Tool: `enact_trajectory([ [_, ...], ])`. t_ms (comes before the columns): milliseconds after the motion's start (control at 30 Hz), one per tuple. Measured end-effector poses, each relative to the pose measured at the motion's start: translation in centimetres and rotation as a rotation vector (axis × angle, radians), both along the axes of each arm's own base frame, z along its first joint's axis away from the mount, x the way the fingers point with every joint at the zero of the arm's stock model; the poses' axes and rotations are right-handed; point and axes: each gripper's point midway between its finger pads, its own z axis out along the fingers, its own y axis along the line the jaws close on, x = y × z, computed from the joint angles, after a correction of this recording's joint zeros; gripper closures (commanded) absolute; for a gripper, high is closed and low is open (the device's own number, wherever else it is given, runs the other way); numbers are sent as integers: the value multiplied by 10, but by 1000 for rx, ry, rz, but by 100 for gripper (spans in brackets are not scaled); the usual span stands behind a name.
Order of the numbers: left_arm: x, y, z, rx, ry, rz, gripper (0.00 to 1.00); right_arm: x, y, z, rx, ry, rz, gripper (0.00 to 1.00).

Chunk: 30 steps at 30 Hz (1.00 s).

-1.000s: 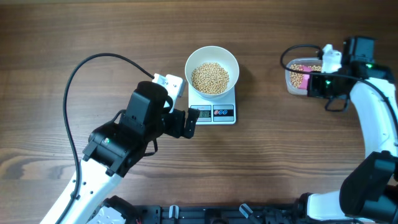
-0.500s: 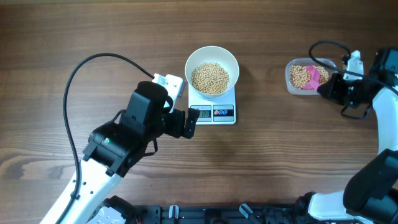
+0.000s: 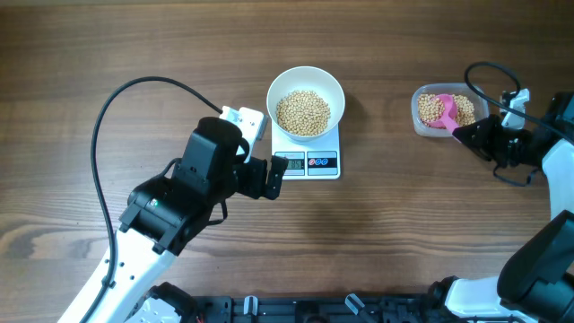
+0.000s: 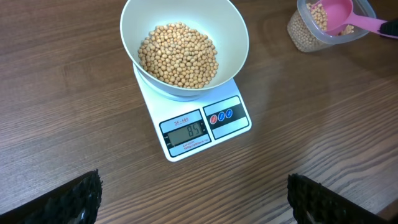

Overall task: Scoop item into bowl and weigh 150g on scale
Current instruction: 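Dip the scoop into the soybeans and scoop a third load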

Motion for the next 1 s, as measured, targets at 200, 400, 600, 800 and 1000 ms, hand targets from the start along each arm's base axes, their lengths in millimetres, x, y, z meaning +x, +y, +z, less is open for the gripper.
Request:
enact_trajectory([
  [200,0,0,0,0,0,0,0,2,-1,7,55,-21,-25,96],
  [400,0,0,0,0,0,0,0,-2,-21,8,84,-16,-103,96],
  [600,0,0,0,0,0,0,0,-7,-32,12,120,-22,-145,96],
  [800,0,0,0,0,0,0,0,-12,-34,17,178,-31,-163,96],
  [1000,0,0,0,0,0,0,0,-19,-33,18,220,-2,-181,96],
])
